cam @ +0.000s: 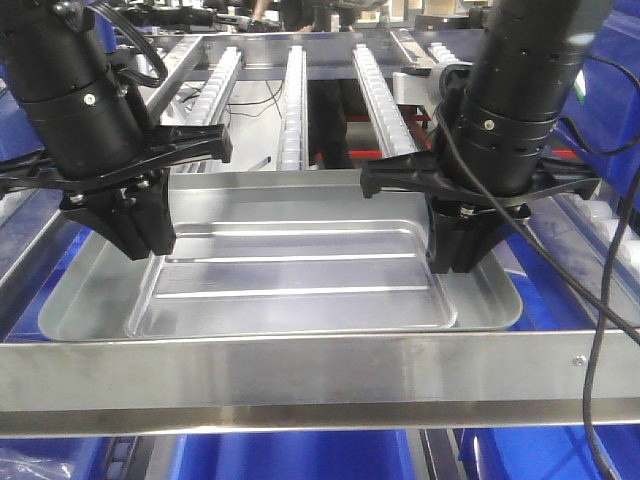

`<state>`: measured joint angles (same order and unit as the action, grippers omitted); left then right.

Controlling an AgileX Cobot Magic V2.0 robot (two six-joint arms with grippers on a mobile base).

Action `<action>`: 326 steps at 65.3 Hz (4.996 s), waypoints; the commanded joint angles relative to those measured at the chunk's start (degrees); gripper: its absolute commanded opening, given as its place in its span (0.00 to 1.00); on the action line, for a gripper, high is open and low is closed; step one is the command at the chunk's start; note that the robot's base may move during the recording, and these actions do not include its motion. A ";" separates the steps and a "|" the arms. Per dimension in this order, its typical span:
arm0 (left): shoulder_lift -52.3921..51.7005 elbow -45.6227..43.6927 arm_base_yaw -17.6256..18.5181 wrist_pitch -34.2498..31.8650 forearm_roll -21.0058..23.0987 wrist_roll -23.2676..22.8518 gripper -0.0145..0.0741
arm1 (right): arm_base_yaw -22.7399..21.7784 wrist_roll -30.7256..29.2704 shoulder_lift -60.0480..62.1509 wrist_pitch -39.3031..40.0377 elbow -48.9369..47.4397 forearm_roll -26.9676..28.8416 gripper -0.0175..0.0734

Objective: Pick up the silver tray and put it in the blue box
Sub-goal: 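Lower both grippers over the tray's side rims, then close both grippers on the tray's opposite side rims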

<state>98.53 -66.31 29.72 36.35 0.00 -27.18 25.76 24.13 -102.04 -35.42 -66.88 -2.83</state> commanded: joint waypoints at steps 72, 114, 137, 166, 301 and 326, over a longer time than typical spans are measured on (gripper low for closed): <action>-0.54 -1.82 0.96 2.26 -3.50 -2.73 0.35 | -0.12 -0.63 2.71 1.35 -1.76 0.04 0.53; -0.54 -2.23 0.96 0.37 -3.37 -2.73 0.56 | -0.19 -0.52 0.65 2.98 -1.76 0.16 0.64; -0.54 -2.23 0.96 -0.65 -3.69 -2.73 0.46 | -0.73 0.00 0.34 3.92 -1.76 0.16 0.64; 1.52 -2.23 0.96 1.03 -3.69 -2.73 0.46 | -0.73 0.01 0.34 3.61 -1.76 0.16 0.64; 3.94 -2.23 0.96 2.46 -3.69 -2.73 0.15 | -0.73 0.01 -1.44 3.13 -1.76 0.28 0.25; 3.94 -2.23 0.96 2.36 -3.69 -2.73 0.15 | -0.73 0.01 -1.44 3.54 -1.76 0.28 0.25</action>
<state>104.04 -67.52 30.55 39.56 -3.30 -29.66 25.43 24.34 -105.32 -33.38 -67.50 -1.18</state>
